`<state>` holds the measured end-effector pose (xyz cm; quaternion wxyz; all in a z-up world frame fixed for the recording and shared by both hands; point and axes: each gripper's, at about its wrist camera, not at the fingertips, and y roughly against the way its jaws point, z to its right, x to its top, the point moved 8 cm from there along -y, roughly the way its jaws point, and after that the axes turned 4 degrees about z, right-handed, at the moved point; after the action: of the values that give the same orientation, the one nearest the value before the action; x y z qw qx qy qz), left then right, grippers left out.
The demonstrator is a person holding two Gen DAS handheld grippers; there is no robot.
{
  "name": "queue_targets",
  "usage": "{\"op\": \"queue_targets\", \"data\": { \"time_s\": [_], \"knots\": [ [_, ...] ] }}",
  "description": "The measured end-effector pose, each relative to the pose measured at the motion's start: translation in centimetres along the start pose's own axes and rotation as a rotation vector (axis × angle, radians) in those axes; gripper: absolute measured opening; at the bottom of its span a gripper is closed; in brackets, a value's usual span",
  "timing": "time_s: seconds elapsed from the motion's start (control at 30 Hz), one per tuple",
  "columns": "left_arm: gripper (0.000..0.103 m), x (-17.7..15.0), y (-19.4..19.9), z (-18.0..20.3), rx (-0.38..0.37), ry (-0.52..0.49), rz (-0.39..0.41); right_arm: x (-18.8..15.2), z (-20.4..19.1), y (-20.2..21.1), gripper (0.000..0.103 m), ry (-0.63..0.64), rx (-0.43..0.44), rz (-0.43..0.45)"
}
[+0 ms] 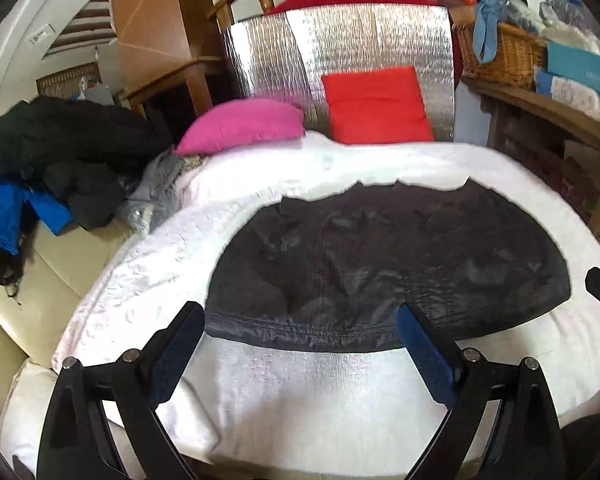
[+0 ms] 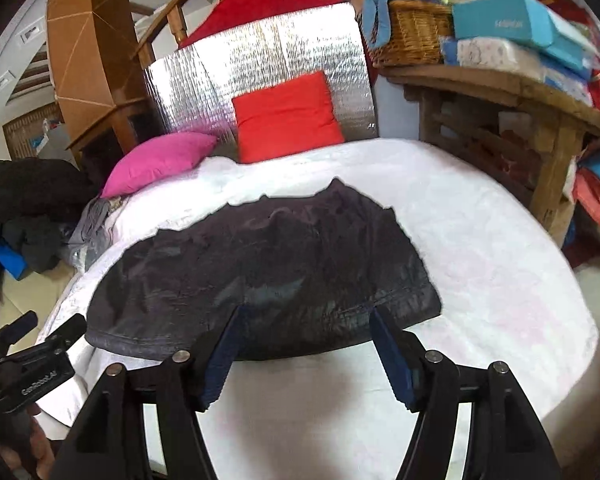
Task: Fold large clothes
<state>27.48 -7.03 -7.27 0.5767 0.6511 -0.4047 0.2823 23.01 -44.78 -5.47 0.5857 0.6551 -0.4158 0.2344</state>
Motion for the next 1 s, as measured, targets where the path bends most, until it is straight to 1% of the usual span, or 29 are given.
{"op": "queue_targets", "data": {
  "time_s": [0.13, 0.27, 0.37, 0.43, 0.47, 0.6, 0.73, 1.0],
  "knots": [
    [0.097, 1.4, 3.6, -0.5, 0.001, 0.013, 0.052, 1.4, -0.6, 3.5, 0.072, 0.014, -0.001, 0.048],
    [0.097, 2.6, 7.5, -1.5, 0.011, 0.041, 0.100, 2.8, -1.9, 7.5, 0.073, 0.053, -0.016, 0.094],
    [0.097, 3.2, 9.8, -2.3, 0.030, 0.061, 0.122, 3.6, -2.9, 10.3, 0.073, 0.072, -0.007, 0.124],
    [0.097, 3.6, 11.4, -3.0, 0.061, 0.070, 0.142, 3.9, -3.5, 12.0, 0.073, 0.069, 0.006, 0.140],
    [0.097, 3.8, 12.3, -3.4, 0.080, 0.071, 0.160, 4.0, -3.8, 12.8, 0.073, 0.066, 0.016, 0.144],
    [0.097, 4.4, 15.7, -4.5, 0.106, 0.066, 0.217, 3.9, -5.2, 15.7, 0.073, 0.074, 0.050, 0.151],
    [0.102, 4.7, 18.5, -5.8, 0.134, 0.071, 0.261, 3.8, -6.4, 18.7, 0.073, 0.086, 0.069, 0.163],
    [0.102, 4.5, 23.3, -8.2, 0.161, 0.109, 0.303, 3.3, -8.1, 23.5, 0.073, 0.098, 0.094, 0.176]
  ]
}}
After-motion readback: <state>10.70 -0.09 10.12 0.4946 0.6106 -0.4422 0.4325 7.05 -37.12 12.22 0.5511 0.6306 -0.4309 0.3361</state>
